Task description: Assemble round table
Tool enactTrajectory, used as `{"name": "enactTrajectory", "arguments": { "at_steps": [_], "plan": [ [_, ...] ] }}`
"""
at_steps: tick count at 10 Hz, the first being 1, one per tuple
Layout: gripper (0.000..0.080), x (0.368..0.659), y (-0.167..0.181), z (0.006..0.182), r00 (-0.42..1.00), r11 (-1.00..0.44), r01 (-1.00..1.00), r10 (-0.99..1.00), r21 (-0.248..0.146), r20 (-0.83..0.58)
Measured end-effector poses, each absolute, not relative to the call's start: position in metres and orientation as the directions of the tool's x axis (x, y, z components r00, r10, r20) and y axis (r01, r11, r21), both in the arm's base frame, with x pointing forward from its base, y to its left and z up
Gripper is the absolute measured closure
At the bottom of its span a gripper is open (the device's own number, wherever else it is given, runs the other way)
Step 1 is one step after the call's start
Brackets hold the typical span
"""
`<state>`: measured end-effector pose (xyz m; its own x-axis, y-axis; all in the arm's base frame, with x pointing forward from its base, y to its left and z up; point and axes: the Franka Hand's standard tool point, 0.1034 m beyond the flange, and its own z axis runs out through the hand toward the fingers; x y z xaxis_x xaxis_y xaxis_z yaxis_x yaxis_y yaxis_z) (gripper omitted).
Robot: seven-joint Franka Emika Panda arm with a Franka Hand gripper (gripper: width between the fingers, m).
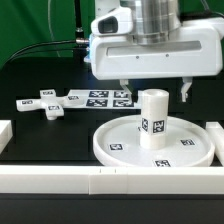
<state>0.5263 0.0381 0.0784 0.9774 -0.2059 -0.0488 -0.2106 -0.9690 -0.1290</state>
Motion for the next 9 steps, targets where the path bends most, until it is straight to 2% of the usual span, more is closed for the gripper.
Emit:
{"name": "enactTrajectory", "arguments": {
  "at_steps": [1,2,4,6,7,9],
  "plan": [
    [0.0151,0.512,0.026,0.082,0.991,-0.982,-0.135,-0.13,-0.131,-0.045],
    [0.0151,0.507,0.022,0.081,0.989,-0.981,-0.144,-0.139,-0.133,-0.05],
    [0.0151,0.508,0.023,0.08,0.991,-0.982,-0.131,-0.125,-0.133,-0.049],
    [0.0151,0.511,0.021,0.078,0.998,-0.992,0.06,0.062,-0.11,-0.012],
    [0.0151,0.511,0.015,0.077,0.975,-0.97,0.223,0.224,-0.095,-0.003],
    [0.0151,0.509,0.011,0.073,0.917,-0.913,0.398,0.399,-0.089,0.004]
  ]
}}
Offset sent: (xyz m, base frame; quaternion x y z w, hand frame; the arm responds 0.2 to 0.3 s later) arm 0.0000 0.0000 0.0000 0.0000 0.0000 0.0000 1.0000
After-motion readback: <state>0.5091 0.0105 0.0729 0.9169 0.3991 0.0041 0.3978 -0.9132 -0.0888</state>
